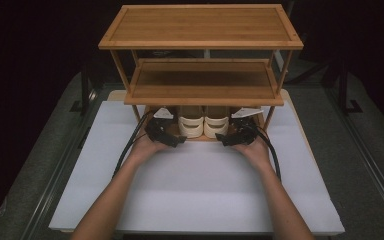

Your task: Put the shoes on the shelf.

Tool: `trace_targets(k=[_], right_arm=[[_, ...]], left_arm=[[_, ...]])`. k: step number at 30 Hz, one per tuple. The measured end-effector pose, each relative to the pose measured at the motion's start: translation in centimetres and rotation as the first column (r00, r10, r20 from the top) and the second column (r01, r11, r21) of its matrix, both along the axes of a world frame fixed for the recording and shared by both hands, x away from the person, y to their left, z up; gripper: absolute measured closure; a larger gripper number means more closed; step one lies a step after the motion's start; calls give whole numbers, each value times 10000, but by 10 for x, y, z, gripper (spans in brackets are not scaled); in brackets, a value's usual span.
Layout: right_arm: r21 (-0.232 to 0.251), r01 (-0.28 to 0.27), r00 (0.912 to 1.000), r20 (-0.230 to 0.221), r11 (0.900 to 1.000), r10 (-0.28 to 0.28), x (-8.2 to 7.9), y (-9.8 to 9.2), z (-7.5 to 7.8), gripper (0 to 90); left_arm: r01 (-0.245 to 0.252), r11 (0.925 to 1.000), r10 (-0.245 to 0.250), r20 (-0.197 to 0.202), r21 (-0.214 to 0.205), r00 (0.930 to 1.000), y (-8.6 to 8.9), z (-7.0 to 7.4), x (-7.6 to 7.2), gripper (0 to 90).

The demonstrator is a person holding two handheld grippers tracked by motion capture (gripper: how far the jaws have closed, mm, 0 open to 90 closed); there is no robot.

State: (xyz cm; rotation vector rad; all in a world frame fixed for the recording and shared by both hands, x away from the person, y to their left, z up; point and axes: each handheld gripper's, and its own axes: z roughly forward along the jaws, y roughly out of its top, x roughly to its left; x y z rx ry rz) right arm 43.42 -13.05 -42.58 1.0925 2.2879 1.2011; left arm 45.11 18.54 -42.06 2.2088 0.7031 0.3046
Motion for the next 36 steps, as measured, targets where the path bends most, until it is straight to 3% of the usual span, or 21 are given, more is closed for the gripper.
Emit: trace_targets(k=[10,12,13,14,19,20,21,25,32,36], right_arm=[[-56,128,9999,-99,9999,-129,-40,-19,6,27],[123,248,9995,-187,9996,-246,-56,-30,5,27],[123,248,9995,-187,9996,-246,-56,-30,5,27],[58,359,9992,-159,9993,-359,-65,-35,3,26],[-223,681,9976,-120,9974,-684,-88,-52,1,24],[-161,809,9967,-103,9966,-811,-98,-61,0,24],[-161,809,9967,-103,9966,-811,-98,-61,0,24],[-122,1181,9929,-153,9929,-1183,-122,-82,-3,24],[-542,1439,9884,-418,9881,-1462,-147,-101,-11,25],[-759,1694,9823,-684,9826,-1746,-168,-118,-18,24]], left_arm=[[-80,9989,83,-60,451,9999,25,9,-38,40],[-347,9988,351,-103,348,9993,37,9,-52,44],[-347,9988,351,-103,348,9993,37,9,-52,57],[-431,9987,434,-122,263,9990,46,10,-63,57],[-586,9976,586,5,375,9983,61,14,-82,58],[-584,9979,584,14,275,9983,69,13,-92,58],[-584,9979,584,14,275,9983,69,13,-92,57],[-700,9971,698,95,285,9975,89,9,-115,57],[-946,9946,939,196,418,9954,113,3,-139,57],[-1226,9907,1213,250,586,9923,134,-4,-161,57]])
